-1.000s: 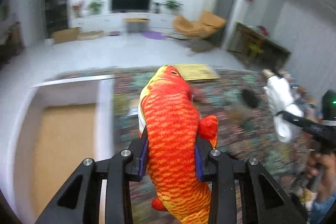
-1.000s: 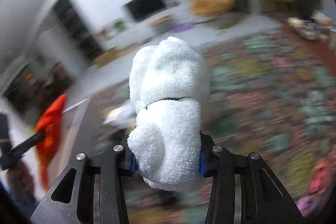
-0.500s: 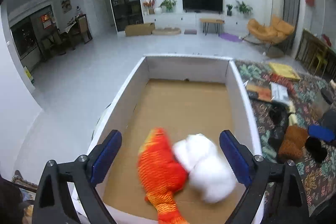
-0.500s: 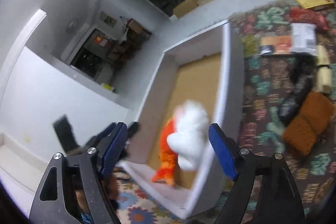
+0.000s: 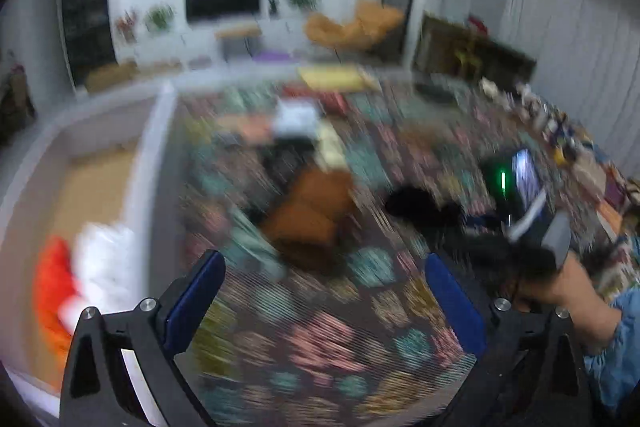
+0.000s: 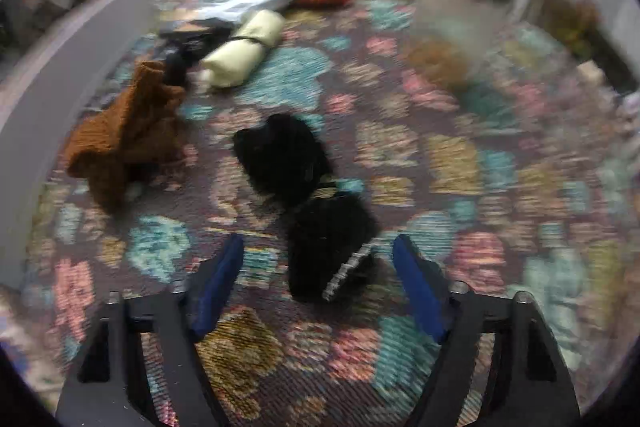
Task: Organize soft objects
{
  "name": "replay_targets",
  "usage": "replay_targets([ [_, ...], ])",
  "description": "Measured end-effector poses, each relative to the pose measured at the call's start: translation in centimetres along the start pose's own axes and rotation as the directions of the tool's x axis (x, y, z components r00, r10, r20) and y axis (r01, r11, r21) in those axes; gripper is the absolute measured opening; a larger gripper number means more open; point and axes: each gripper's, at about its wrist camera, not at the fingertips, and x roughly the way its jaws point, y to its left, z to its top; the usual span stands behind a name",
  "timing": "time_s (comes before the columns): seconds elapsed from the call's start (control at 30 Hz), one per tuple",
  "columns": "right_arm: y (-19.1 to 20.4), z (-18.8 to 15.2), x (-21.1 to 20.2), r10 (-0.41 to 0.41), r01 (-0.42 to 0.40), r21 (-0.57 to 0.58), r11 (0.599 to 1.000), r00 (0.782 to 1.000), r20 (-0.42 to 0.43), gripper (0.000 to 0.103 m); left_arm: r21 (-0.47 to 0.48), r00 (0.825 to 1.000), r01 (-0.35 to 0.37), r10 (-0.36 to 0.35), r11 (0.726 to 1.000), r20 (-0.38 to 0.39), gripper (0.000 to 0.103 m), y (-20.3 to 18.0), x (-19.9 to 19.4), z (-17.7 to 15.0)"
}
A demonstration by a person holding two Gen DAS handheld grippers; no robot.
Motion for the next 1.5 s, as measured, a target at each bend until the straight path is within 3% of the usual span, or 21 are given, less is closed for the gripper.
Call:
replay_targets([
  [0.1, -3.6, -1.1, -1.3, 0.061, -0.07, 0.168, 0.983, 0.997, 0.055, 0.025, -0.006, 0.993, 0.004, -0.005, 1.0, -0.115, 0.1, -1.5, 4.9, -2.5],
  [0.2, -7.5, -1.9, -2.8, -0.011, -0.022, 0.304, 0.952, 0.994, 0.109, 0.025, 0.013, 0.987, -0.014, 0.016, 1.0, -0.158, 0.1, -2.2, 8.1, -3.8],
  [0.3, -12.1, -2.0, -2.8, -0.093, 0.036, 0.434, 0.9, 0.989, 0.112, 0.025, 0.026, 0.99, -0.024, 0.027, 0.999, -0.141, 0.1, -3.2, 10.5, -3.1],
  [0.43, -17.6, 0.5, -1.5, -0.137, 0.003, 0.604, 0.797, 0.975, 0.175, 0.025, 0.028, 0.993, -0.045, 0.048, 0.999, -0.105, 0.1, -4.0, 12.8, -1.3],
  [0.47, -18.4, 0.8, -1.3, -0.144, -0.01, 0.621, 0.783, 0.97, 0.196, 0.028, 0.026, 0.993, -0.059, 0.061, 0.998, -0.102, 0.1, -4.0, 13.1, -1.1],
  [0.5, -18.9, 1.1, -1.1, -0.142, -0.018, 0.627, 0.779, 0.969, 0.204, 0.038, 0.026, 0.992, -0.081, 0.083, 0.996, -0.094, 0.1, -4.1, 13.8, -0.8],
  [0.53, -19.1, 1.5, -0.4, -0.127, -0.02, 0.623, 0.782, 0.973, 0.19, 0.043, 0.029, 0.992, -0.089, 0.091, 0.996, -0.089, 0.1, -3.8, 13.9, -0.8],
  [0.57, -19.3, 1.1, -1.0, -0.099, -0.033, 0.61, 0.792, 0.978, 0.181, 0.058, 0.04, 0.991, -0.097, 0.1, 0.994, -0.084, 0.102, -4.0, 13.8, -1.0],
  [0.6, -18.6, 1.2, -1.3, -0.093, -0.031, 0.574, 0.818, 0.978, 0.186, 0.063, 0.071, 0.99, -0.12, 0.125, 0.99, -0.07, 0.103, -4.3, 14.2, -1.3],
  [0.63, -17.7, 1.1, -1.9, -0.111, 0.001, 0.556, 0.831, 0.98, 0.164, 0.073, 0.096, 0.987, -0.141, 0.148, 0.985, -0.069, 0.103, -4.6, 14.4, -1.7],
  [0.67, -17.2, 1.2, -2.1, -0.142, 0.051, 0.542, 0.839, 0.982, 0.127, 0.076, 0.117, 0.982, -0.16, 0.17, 0.98, -0.087, 0.103, -5.0, 14.8, -1.8],
  [0.8, -13.9, 0.6, -3.1, -0.188, 0.176, 0.429, 0.886, 0.982, -0.015, 0.079, 0.089, 0.985, -0.135, 0.143, 0.987, -0.094, 0.103, -4.3, 14.9, -1.7],
  [0.9, -12.5, -1.4, -2.7, -0.209, 0.215, 0.367, 0.905, 0.976, -0.055, 0.08, 0.074, 0.986, -0.121, 0.128, 0.99, -0.103, 0.103, -3.9, 15.1, -1.6],
  [1.0, -11.6, -2.3, -2.7, -0.276, 0.266, 0.331, 0.905, 0.961, -0.02, 0.087, 0.048, 0.988, -0.105, 0.11, 0.993, -0.11, 0.103, -3.5, 15.3, -1.5],
  [1.1, -12.5, -2.8, -2.5, -0.237, 0.219, 0.381, 0.898, 0.972, -0.001, 0.094, 0.048, 0.988, -0.108, 0.113, 0.993, -0.11, 0.103, -3.6, 15.4, -1.5],
  [1.5, -12.1, -2.7, -2.8, -0.257, 0.229, 0.36, 0.904, 0.966, 0.03, 0.097, 0.041, 0.988, -0.111, 0.115, 0.993, -0.107, 0.103, -3.5, 15.5, -1.4],
])
